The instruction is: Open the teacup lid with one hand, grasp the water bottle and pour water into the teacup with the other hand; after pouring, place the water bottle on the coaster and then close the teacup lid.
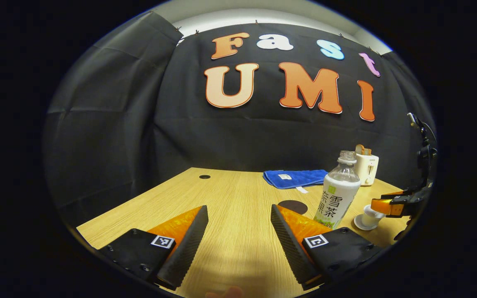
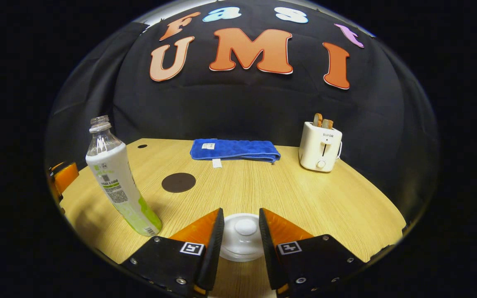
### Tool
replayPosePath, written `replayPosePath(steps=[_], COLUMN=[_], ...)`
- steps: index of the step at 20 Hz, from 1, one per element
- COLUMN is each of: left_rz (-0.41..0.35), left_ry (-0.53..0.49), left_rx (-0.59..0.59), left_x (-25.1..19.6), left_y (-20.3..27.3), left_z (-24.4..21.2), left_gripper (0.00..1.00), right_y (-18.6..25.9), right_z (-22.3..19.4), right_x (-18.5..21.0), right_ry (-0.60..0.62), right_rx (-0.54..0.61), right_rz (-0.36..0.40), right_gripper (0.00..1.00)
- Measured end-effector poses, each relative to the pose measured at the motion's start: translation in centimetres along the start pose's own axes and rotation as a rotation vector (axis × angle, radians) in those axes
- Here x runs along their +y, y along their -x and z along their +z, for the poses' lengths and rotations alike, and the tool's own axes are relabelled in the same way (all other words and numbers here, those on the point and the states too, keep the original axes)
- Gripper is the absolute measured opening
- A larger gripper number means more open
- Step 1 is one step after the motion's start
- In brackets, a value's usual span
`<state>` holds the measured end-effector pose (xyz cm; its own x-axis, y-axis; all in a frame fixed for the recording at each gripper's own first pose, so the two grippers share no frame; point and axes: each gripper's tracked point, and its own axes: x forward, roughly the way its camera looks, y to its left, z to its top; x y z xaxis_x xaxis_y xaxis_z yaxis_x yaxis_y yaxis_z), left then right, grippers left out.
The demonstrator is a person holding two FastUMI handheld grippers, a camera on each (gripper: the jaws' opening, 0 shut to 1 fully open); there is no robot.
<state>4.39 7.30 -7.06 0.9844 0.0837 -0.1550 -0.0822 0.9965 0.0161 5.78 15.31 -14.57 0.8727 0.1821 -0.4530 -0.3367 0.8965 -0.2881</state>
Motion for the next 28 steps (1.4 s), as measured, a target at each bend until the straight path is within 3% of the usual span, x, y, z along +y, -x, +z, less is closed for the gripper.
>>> replayPosePath(steps=[5, 7, 13, 20, 28], left_rz=[0.001, 0.002, 0.002, 0.001, -0.107], left_ry=[0.003, 0.004, 0.008, 0.01, -0.004], left_rx=[0.013, 0.016, 0.015, -0.01, -0.033], left_x=[0.1, 0.2, 0.2, 0.1, -4.8], left_y=[-0.3, -0.3, -0.2, 1.0, 3.0], left_z=[-0.6, -0.6, -0.7, 0.3, 0.5], left_gripper=[0.96, 0.98, 0.96, 0.98, 0.98], right_y=[-0.1, -0.2, -0.1, 1.5, 4.3], right_z=[-0.3, -0.5, -0.3, 1.3, 1.3], right_x=[-0.5, -0.7, -0.7, -2.0, -6.2], right_ry=[-0.003, -0.013, -0.016, -0.048, -0.066], right_rx=[0.015, 0.022, 0.022, -0.025, -0.057], right_rz=[-0.014, -0.018, -0.018, -0.028, -0.112], right_gripper=[0.4, 0.31, 0.22, 0.2, 0.19])
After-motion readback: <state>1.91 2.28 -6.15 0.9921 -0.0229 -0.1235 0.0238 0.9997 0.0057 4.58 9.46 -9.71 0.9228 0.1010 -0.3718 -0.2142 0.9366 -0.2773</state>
